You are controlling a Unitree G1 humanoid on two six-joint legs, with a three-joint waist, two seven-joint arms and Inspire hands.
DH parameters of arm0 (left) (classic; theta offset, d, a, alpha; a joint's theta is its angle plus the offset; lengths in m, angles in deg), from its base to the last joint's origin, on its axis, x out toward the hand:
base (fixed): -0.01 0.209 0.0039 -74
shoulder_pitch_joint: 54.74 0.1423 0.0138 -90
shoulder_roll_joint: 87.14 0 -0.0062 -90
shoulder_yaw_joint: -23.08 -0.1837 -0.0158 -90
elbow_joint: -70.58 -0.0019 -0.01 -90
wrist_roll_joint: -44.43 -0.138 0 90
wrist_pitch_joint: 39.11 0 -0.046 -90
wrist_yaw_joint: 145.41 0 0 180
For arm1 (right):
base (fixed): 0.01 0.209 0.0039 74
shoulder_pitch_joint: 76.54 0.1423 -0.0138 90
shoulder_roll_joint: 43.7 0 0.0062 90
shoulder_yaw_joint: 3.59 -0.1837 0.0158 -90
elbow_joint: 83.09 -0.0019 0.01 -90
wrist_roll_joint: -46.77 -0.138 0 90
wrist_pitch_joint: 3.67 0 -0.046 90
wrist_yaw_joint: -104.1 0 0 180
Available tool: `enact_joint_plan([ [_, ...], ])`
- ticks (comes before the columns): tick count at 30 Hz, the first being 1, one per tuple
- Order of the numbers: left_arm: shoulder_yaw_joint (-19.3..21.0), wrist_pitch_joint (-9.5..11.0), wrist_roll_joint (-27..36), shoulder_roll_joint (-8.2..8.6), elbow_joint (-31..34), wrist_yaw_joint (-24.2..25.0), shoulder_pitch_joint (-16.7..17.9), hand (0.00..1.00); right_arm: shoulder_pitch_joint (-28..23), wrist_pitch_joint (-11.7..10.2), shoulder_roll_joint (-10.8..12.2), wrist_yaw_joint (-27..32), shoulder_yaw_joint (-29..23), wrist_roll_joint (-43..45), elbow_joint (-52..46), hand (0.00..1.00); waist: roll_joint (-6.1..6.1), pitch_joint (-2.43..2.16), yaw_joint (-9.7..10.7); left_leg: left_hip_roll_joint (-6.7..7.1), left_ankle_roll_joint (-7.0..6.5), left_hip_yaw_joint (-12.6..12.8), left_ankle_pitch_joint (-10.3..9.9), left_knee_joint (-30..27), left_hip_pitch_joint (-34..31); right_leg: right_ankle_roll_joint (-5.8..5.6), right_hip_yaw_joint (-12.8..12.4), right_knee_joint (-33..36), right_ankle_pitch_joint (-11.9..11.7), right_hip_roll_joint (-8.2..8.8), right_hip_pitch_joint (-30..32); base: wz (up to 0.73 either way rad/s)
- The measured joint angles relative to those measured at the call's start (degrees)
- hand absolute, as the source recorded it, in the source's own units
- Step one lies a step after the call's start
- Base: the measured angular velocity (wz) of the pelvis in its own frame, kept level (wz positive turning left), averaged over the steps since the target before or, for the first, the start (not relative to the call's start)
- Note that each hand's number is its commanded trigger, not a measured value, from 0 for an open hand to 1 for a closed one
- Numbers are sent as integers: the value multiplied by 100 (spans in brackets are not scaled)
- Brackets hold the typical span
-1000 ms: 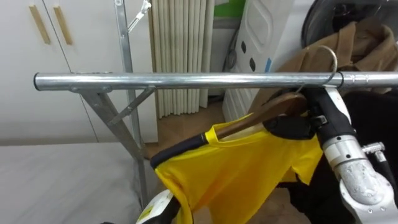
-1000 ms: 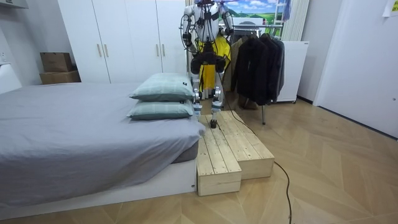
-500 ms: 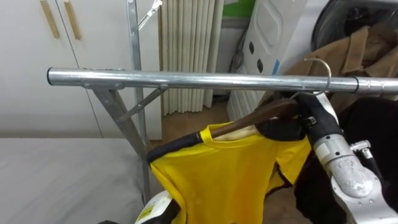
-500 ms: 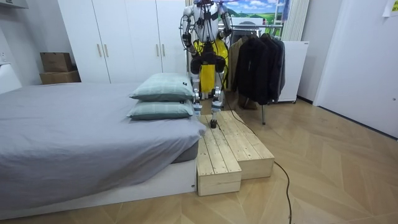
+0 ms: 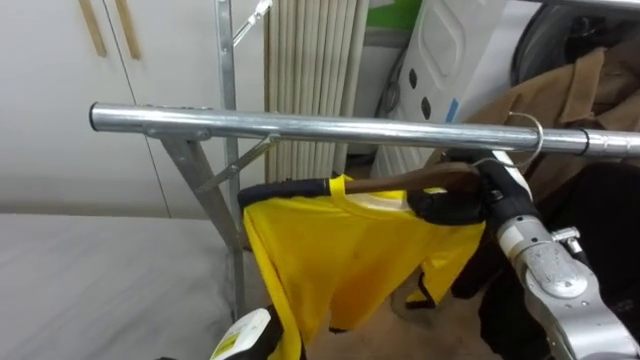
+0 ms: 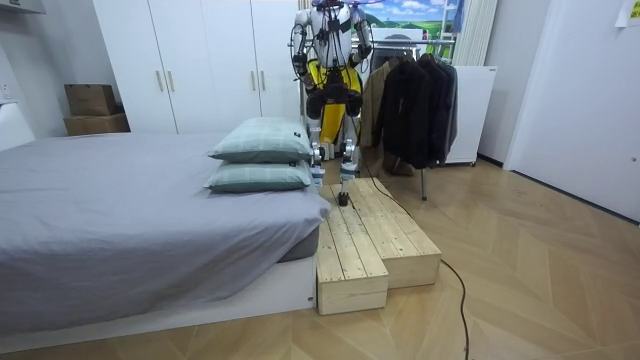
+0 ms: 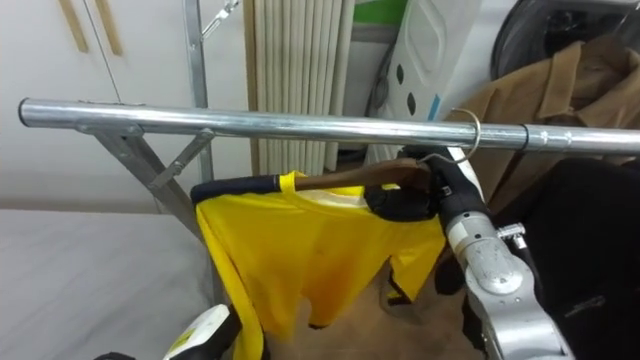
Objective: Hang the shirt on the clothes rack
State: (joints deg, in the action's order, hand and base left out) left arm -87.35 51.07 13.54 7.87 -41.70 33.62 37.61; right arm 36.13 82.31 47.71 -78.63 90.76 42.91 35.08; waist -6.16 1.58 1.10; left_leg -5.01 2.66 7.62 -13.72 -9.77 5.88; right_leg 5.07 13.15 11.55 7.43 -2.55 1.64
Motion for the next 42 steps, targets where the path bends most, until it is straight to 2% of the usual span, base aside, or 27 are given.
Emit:
enact_joint_plan([
  [7,8,-39,-5,9,146,15,-5,0,209,-18,0,-225,14,-90,533,100,-11,-34,11,14,-5,-36,14,-33,75,-1,29,-17,0,19,-103,2],
  [9,2,-53,-9,55,146,47,-6,0,309,-28,-2,-241,13,-82,756,100,-1,-69,25,29,-11,-82,24,-57,88,-6,46,-18,-4,35,-121,8],
  [12,-15,-53,-11,65,144,51,-5,0,313,-79,-13,-244,11,-84,912,100,2,-71,20,40,-21,-161,43,-63,121,-12,111,-84,-32,49,-201,12],
  [15,-16,-50,-10,9,127,52,-4,0,328,-265,-45,-241,11,-66,1230,100,4,-70,3,55,-27,-166,52,-62,164,-18,116,-92,-37,61,-266,2],
  [25,-73,-50,-8,-70,126,124,-4,0,328,-307,-49,-243,7,-10,1290,100,15,-70,20,82,-50,-164,74,-67,144,-40,118,-95,-51,87,-259,0],
  [30,-83,-50,-7,-101,119,130,-4,0,328,-380,-49,-211,8,-8,1291,100,62,-99,25,80,-49,-164,74,-64,148,-42,124,-99,-58,86,-260,0],
  [33,-83,-51,-7,-120,118,130,-4,0,328,-387,-49,-208,11,-7,1291,100,65,-100,27,79,-49,-165,74,-61,160,-42,127,-100,-58,86,-264,0],
  [34,-84,-51,-11,-120,118,129,-4,0,328,-385,-49,-207,11,-4,1291,84,65,-100,27,79,-49,-165,74,-61,160,-42,128,-100,-58,86,-265,0],
  [36,-100,-51,-12,-119,117,129,-4,0,328,-372,-49,-207,13,-1,1290,31,66,-100,27,79,-49,-165,74,-60,157,-42,128,-98,-59,86,-269,0],
  [37,-106,-51,-12,-119,117,129,-4,0,328,-366,-49,-207,15,-1,1291,22,66,-100,27,79,-49,-165,74,-60,156,-42,128,-98,-59,86,-270,0],
  [38,-116,-51,-13,-117,112,129,-4,0,328,-361,-48,-202,21,-1,1290,0,67,-99,31,80,-49,-164,74,-59,156,-42,128,-99,-59,86,-272,0],
  [42,-121,-51,-16,-111,80,149,-4,0,327,-360,-47,-197,64,-10,1223,0,94,-94,71,79,-49,-164,74,-61,140,-44,132,-109,-60,86,-267,0],
])
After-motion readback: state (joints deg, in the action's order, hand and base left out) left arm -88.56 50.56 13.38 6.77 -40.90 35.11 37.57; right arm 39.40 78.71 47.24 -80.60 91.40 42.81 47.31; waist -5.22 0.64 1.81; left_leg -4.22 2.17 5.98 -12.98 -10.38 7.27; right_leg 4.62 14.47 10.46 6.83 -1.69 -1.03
